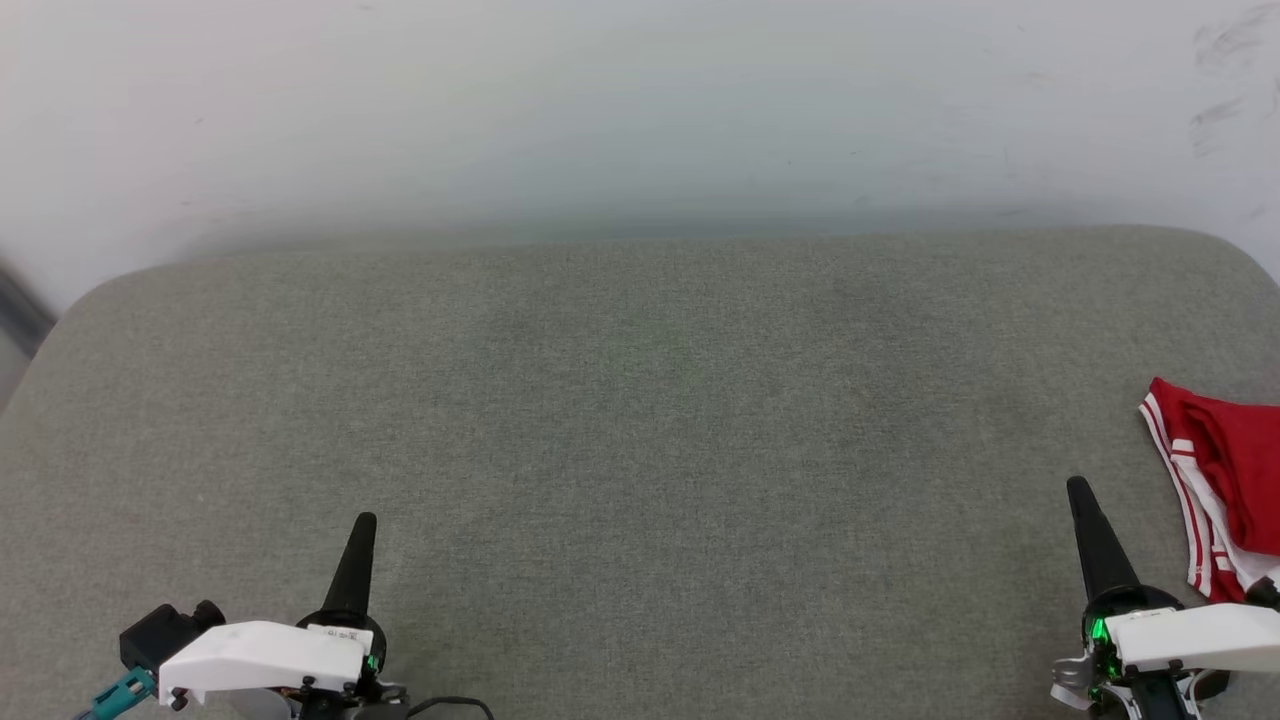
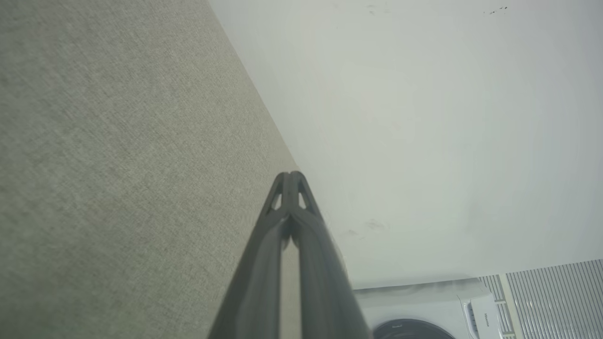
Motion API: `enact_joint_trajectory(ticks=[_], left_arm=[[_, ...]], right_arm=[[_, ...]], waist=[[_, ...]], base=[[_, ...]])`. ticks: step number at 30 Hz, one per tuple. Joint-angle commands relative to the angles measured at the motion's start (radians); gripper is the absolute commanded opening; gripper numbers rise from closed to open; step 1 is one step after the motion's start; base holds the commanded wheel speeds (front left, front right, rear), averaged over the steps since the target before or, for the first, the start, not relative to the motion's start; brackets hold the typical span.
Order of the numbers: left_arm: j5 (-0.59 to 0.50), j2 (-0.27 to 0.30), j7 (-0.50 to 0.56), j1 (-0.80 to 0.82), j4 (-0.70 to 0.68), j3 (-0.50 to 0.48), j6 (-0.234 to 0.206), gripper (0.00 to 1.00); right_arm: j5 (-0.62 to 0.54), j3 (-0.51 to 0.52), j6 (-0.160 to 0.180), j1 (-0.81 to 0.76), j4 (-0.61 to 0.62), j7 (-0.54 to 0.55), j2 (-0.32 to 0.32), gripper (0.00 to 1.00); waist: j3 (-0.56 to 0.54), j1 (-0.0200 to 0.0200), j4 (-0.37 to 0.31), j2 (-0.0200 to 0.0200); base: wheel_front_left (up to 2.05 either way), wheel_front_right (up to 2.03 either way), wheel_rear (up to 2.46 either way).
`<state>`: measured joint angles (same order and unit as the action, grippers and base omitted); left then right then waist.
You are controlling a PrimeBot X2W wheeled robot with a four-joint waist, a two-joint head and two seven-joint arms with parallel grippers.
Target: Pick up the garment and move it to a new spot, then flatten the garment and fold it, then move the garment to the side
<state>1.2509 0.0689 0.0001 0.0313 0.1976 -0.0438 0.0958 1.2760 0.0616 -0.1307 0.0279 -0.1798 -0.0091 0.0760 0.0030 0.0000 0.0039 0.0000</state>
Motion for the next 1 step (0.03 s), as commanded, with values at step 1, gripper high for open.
enact_joint_trajectory(ticks=[1], left_arm=[[0.024,0.005,0.007,0.023,-0.003,-0.006,0.004,0.00]], right_arm=[[0.025,0.003,0.000,0.024,0.001,0.006,0.006,0.00]], waist=[[0.000,0.0000,0.000,0.0000]], base=[[0.00,0.00,0.00]])
